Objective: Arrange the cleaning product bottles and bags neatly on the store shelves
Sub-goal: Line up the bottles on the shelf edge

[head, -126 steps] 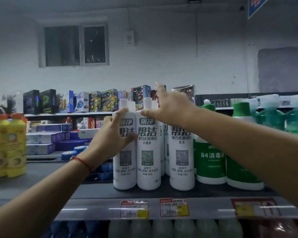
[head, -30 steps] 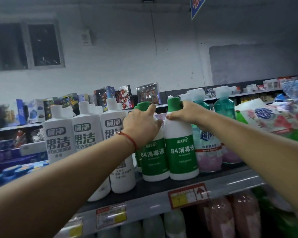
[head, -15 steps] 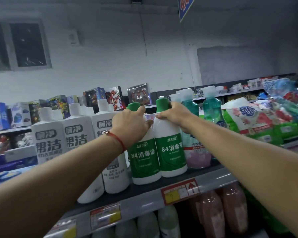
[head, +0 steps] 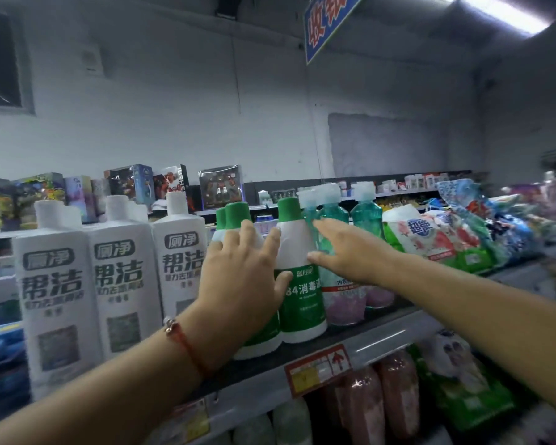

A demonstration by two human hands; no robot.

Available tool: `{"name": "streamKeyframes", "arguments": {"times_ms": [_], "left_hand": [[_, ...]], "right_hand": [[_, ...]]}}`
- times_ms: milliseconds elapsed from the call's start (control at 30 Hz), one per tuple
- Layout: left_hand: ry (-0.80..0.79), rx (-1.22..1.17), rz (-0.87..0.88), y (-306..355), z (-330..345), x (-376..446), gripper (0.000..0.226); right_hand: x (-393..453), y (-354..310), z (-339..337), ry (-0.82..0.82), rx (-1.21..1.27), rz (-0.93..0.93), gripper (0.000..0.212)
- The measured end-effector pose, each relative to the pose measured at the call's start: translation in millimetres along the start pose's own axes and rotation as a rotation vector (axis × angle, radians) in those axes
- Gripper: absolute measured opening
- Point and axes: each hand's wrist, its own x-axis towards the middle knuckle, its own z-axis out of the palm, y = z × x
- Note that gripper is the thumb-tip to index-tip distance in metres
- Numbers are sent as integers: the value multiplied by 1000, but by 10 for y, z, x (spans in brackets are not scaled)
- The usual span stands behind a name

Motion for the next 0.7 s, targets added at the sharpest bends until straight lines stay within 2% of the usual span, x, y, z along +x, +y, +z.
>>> {"name": "streamKeyframes", "arguments": {"times_ms": [100,200,333,567,700], "left_hand": [[-17,-82,15,135,43,-102,79],[-63,-98,29,352,111,-49,79],[-72,-78,24,692,206,150,78],[-78,-51,-126,1218,296,513,79],[-65,-22,-186,1449,375,703,83]], "right_hand": [[-220,275,-125,-61,-176,-58,77],[-388,559,-246,-67,-228,-81,77],[-417,973,-289,-103,-130,-65,77],[-164,1630,-337,-136,0,-83,79],[101,1797,-287,-135,158,-6,81]]}}
